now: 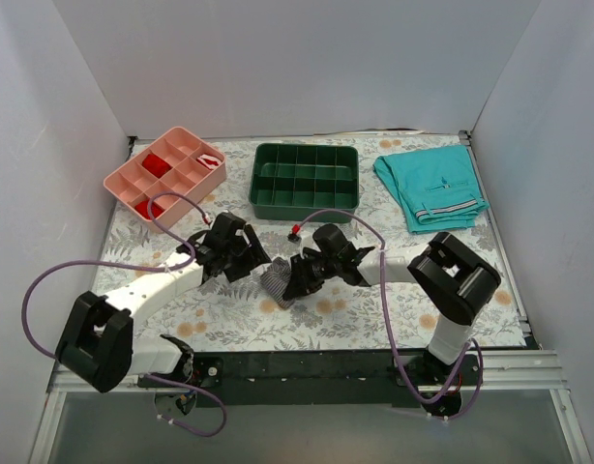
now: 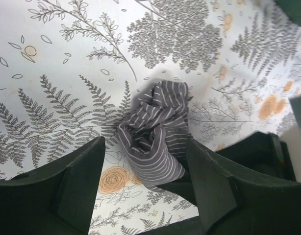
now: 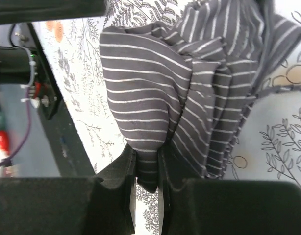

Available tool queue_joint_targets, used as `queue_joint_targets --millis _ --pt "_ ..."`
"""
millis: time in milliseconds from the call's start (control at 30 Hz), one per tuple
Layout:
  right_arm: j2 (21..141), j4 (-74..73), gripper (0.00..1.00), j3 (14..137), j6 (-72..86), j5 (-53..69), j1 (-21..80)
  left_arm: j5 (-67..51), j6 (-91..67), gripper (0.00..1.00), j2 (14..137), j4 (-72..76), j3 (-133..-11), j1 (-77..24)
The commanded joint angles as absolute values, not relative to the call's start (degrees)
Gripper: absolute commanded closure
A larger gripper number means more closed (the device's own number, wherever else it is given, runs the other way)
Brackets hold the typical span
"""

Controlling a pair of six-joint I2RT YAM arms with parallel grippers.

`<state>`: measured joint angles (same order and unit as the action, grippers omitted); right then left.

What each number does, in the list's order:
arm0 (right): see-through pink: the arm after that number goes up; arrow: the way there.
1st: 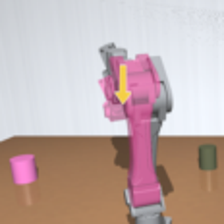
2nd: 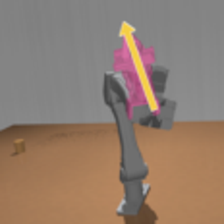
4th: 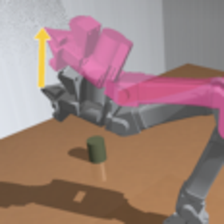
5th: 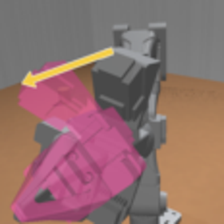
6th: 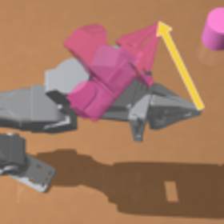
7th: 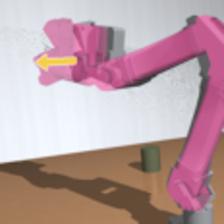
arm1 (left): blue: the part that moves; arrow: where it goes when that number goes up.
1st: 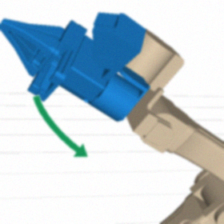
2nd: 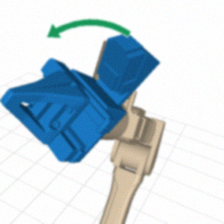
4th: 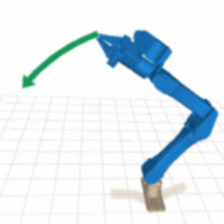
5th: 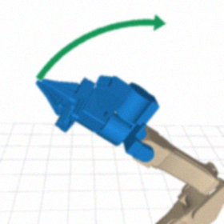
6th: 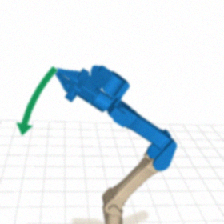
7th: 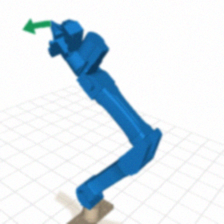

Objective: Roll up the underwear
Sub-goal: Roll the underwear to the center of the board.

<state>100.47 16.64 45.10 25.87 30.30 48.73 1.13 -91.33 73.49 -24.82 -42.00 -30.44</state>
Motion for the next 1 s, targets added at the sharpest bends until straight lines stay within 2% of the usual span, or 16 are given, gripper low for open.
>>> queue_joint_targets --millis 0,233,600,967 --pt "103.4 20.6 0.96 42.2 34.2 36.8 46.2 0.4 -90.2 0.34 67.9 -20.1 -37.8 -30.2" --pt "105.5 29.0 0.96 40.1 42.9 43.3 42.7 -6.1 -88.4 0.33 63.5 -11.9 -30.3 -30.6" --pt "107.2 27.5 0.95 41.6 44.1 44.6 42.4 -5.5 -89.4 0.33 66.8 -4.9 -28.4 -32.8" --pt "106.2 27.6 0.94 41.2 44.4 43.9 42.1 -3.1 -95.1 0.42 67.8 -4.0 -25.5 -35.9"
